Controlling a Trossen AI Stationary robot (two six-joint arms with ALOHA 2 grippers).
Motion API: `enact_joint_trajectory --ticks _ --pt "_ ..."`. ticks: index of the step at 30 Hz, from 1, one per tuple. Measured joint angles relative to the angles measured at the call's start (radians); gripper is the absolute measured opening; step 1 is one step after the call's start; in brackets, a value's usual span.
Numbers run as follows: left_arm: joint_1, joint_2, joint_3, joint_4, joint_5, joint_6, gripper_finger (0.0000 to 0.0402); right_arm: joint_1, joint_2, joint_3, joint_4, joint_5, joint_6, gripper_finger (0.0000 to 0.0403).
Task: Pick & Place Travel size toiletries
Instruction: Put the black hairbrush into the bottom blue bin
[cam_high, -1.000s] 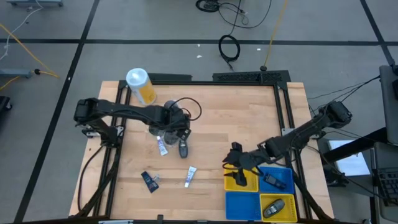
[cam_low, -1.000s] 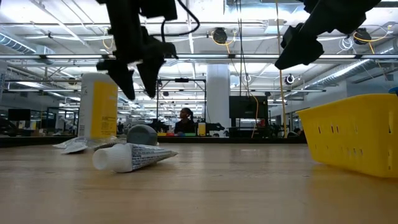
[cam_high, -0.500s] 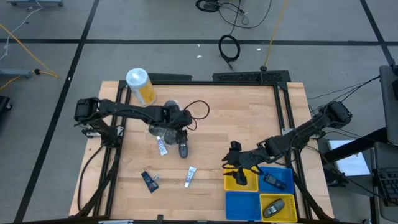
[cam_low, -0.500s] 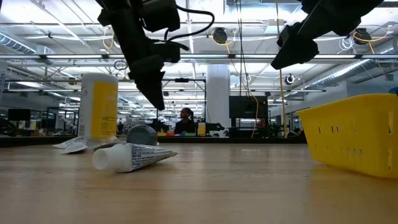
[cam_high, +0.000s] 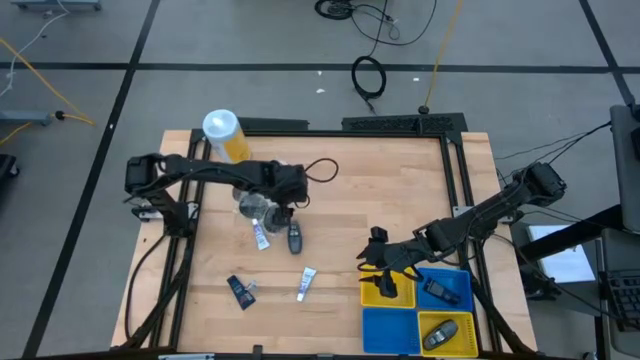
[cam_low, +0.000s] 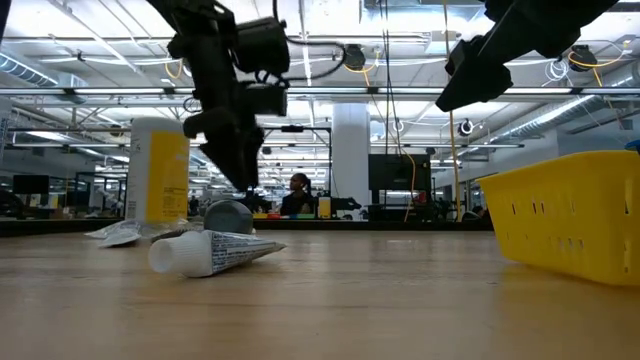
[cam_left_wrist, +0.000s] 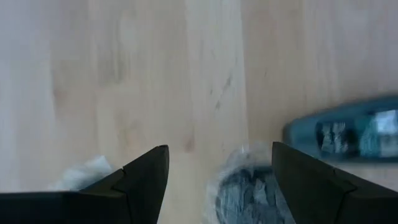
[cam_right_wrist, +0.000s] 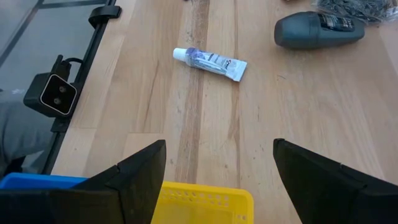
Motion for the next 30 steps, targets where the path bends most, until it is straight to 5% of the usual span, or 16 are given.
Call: enact_joint_trajectory --ticks 17,21,27,30 --pt "0.009 0.15 0.0 -0.027 0.018 0.149 0.0259 0.0 0.0 0.0 0.016 0.0 -0.028 0.0288" --pt "0.009 0.15 0.0 -0.046 0.019 0.149 0.0194 0.0 0.0 0.0 0.029 0.003 -0.045 0.0288" --pt "0.009 0.15 0.0 -0.073 0.018 0.181 0.0027 -0.001 0.0 0.0 0.054 0.003 -0.067 0.0288" --pt "0.009 0.146 0.0 -0.072 0.017 0.154 0.0012 -0.001 0.0 0.0 0.052 0.003 -0.067 0.0288"
